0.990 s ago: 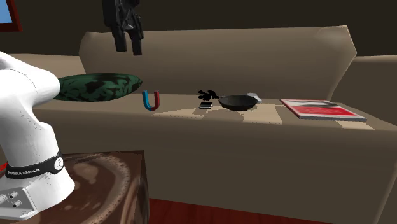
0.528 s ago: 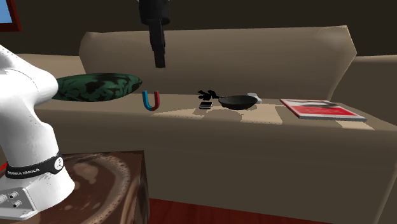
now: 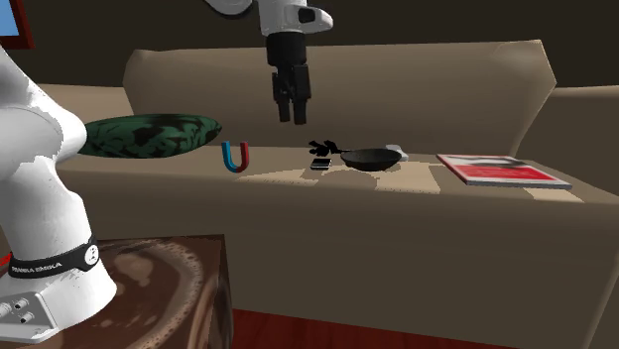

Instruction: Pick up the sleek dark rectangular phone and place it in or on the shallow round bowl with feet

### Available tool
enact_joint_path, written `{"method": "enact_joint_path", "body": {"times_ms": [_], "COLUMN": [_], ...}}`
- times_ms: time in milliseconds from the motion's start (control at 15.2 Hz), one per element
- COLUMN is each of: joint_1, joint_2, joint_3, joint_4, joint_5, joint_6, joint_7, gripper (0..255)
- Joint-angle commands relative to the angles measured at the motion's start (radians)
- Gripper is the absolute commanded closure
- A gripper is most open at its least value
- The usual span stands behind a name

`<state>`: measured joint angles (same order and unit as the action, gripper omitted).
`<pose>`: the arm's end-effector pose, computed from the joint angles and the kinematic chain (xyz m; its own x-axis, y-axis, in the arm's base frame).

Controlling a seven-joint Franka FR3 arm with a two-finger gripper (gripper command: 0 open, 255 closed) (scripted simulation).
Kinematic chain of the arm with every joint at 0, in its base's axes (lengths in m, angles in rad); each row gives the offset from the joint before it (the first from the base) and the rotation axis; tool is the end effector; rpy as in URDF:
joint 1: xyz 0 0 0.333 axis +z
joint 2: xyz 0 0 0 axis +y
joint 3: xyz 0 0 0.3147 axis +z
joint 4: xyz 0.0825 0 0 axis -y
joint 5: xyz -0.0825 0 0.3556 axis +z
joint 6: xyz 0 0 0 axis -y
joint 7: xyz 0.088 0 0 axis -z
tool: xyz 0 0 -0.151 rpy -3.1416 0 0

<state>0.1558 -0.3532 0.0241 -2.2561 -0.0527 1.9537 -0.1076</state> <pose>0.4212 0.0714 0.4727 0.9526 0.3010 0.0435 0.2981 -0.9525 0.0632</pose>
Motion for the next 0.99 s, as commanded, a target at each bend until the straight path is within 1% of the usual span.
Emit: {"method": "enact_joint_path", "body": {"times_ms": [0, 462, 924], "joint_1": [0.021, 0.082, 0.139], "joint_2": [0.062, 0.271, 0.466], "joint_3": [0.011, 0.056, 0.112], "joint_4": [0.026, 0.150, 0.291], "joint_5": [0.007, 0.023, 0.019], "joint_6": [0.035, 0.115, 0.162], "joint_7": [-0.031, -0.136, -0.229], "gripper": [0, 0, 0]}}
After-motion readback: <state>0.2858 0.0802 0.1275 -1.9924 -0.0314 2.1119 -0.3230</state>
